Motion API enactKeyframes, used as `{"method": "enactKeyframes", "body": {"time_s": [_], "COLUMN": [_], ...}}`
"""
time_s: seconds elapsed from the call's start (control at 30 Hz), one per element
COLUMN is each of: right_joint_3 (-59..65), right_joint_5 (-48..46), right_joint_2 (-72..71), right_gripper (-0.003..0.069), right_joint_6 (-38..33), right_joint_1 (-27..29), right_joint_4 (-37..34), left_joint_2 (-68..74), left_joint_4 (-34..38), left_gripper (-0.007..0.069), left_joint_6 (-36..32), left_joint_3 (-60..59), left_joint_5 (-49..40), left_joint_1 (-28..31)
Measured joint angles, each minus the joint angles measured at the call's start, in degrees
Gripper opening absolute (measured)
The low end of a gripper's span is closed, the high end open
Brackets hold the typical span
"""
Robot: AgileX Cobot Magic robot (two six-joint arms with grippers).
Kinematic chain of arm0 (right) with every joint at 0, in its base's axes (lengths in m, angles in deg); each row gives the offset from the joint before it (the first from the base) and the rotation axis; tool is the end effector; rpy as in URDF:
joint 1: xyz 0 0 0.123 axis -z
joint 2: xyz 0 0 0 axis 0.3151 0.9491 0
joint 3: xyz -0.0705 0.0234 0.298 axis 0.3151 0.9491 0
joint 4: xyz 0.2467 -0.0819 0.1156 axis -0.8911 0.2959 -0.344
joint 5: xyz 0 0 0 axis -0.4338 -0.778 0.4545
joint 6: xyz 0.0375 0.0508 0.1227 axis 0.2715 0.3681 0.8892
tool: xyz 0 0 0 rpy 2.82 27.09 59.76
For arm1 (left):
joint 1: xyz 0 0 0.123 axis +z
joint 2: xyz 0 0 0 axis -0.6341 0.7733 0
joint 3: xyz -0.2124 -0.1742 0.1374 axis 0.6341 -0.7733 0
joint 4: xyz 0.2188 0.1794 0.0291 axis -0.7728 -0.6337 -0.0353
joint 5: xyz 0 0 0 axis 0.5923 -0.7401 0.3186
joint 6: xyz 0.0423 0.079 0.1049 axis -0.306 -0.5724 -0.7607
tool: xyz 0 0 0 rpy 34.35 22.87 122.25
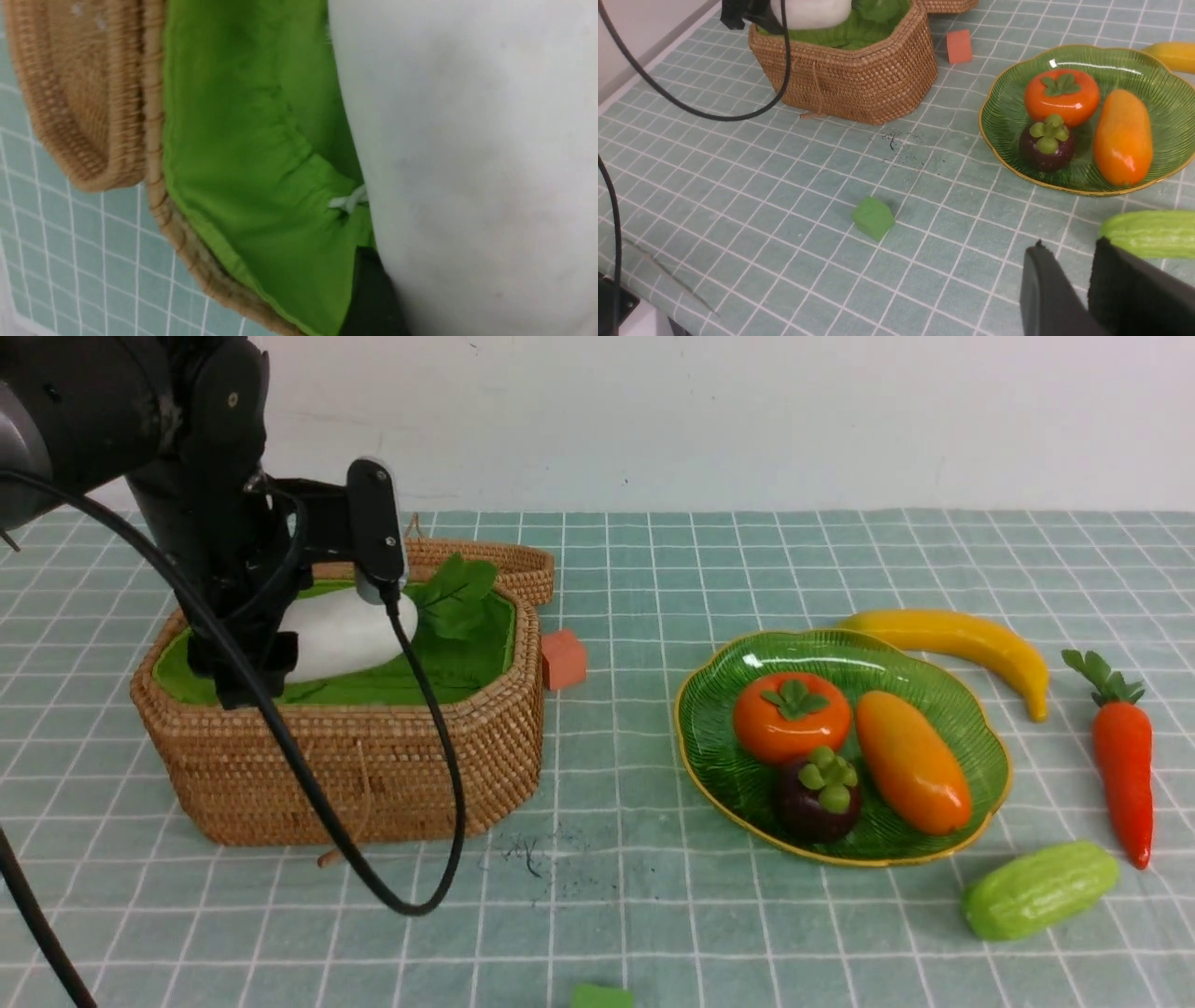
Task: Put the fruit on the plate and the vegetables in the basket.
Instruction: Take a daikon with your left arm and place it on the basket on the left, then take a chayote with your right arm and place it on the basket on the left.
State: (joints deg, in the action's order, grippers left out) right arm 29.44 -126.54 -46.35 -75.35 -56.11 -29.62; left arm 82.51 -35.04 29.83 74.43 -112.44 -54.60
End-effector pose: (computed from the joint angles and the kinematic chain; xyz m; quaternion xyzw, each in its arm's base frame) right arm 0.0566 0.0456 0.4016 -0.1769 0.8272 0.2366 0.4779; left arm 0.4320 -0.0823 0.2800 0.5784 0.7802 0.1921 0.1408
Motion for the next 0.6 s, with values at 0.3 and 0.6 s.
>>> {"method": "enactKeyframes", "body": {"time_s": [0.3, 0.6], "right_joint_3": [0.0, 0.0], "right_joint_5": [0.0, -0.1], "right_joint_2": [0.0, 6.4], "right_gripper": [0.0161, 0.0165], "right_joint_6": [0.0, 0.0], "right_joint_1": [0.0, 0.0], "right_joint_4": [-0.1, -0.3], "left_joint_2": [-1.1, -13.7], "left_joint_4": [-1.1, 15.0], "left_gripper": [0.0614, 0.0134], "left_joint_6": [12.2, 42.2], "left_joint_3": [0.0, 0.0], "left_joint_5": [0.4, -0.3], "left_joint_1": [0.0, -6.3]}}
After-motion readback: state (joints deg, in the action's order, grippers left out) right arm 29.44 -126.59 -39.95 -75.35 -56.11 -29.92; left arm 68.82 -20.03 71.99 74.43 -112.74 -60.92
